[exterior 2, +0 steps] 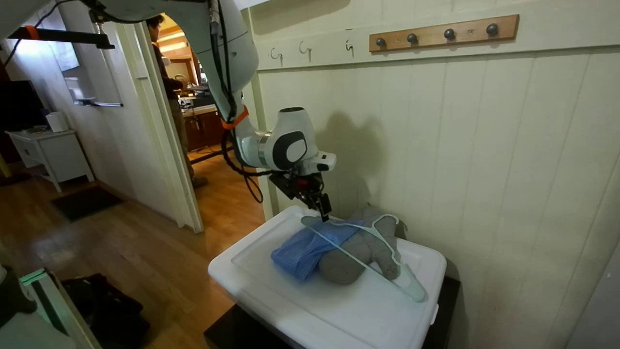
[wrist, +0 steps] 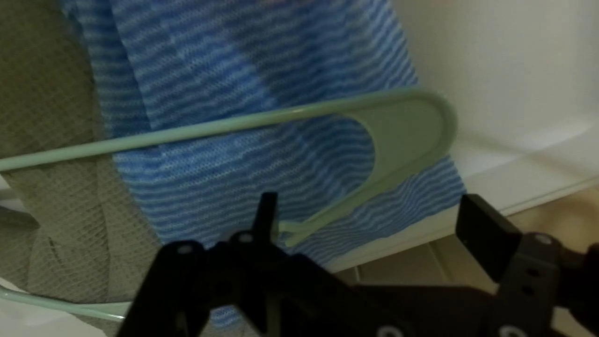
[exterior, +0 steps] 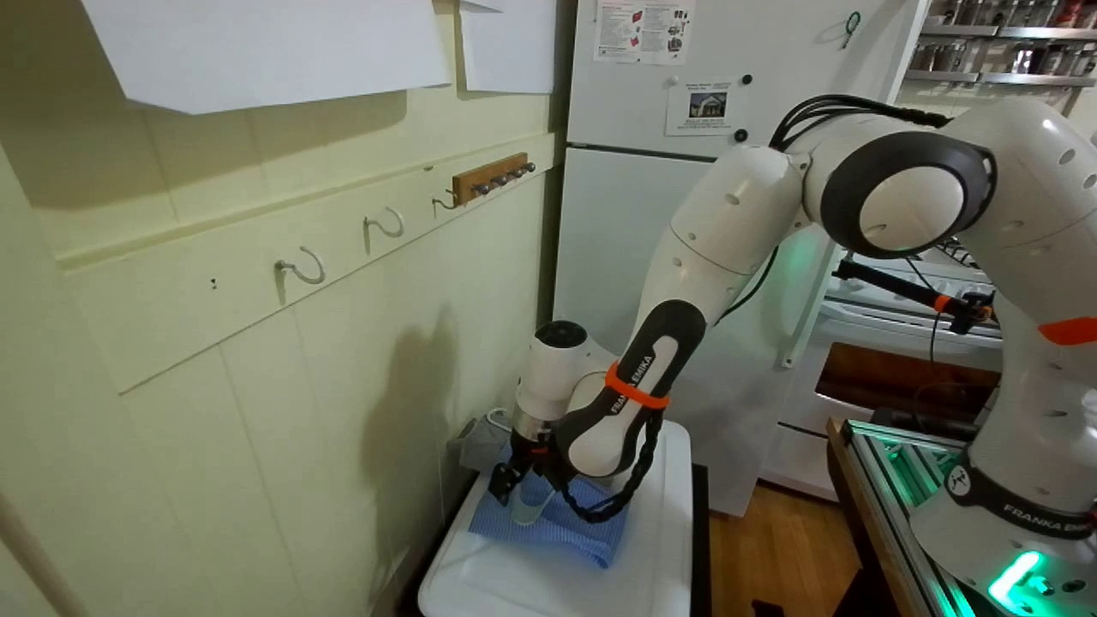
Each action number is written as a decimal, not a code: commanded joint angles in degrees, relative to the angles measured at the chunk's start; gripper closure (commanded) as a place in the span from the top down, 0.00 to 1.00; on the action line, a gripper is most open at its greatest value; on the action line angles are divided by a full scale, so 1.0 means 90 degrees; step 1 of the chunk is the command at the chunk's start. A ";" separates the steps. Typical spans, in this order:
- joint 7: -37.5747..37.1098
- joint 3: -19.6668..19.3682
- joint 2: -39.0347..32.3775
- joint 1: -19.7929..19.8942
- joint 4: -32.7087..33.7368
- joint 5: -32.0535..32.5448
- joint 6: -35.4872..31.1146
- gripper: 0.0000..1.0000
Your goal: Hook the hanger on the second silver hook from the left
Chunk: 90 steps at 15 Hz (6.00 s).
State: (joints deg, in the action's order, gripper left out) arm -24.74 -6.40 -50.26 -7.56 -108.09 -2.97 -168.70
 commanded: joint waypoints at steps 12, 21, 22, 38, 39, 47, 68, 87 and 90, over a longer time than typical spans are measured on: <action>0.0334 -0.0026 -0.0680 0.0092 0.0617 -0.0364 -0.0247 0.32; 0.0001 -0.0229 -0.0122 -0.0087 -0.0106 -0.0690 -0.0494 0.05; -0.0103 -0.0210 -0.0006 -0.0068 -0.0271 -0.0838 -0.0665 0.05; -0.0633 0.0526 0.1394 0.0417 -0.2279 -0.2938 -0.2124 0.03; -0.0635 0.0643 0.1509 0.0508 -0.2451 -0.3005 -0.2348 0.03; -0.1001 0.1881 0.1941 0.1598 -0.3674 -0.2583 -0.5017 0.03; -0.1107 0.1242 0.3436 0.1646 -0.5123 -0.0855 -0.8094 0.03; -0.1954 0.0620 0.3740 0.2340 -0.4866 0.1892 -0.8181 0.03; -0.2104 0.0643 0.3570 0.2464 -0.4658 0.2188 -0.8184 0.03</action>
State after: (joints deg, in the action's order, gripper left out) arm -40.98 -0.56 -15.93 13.34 -152.34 13.03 -241.55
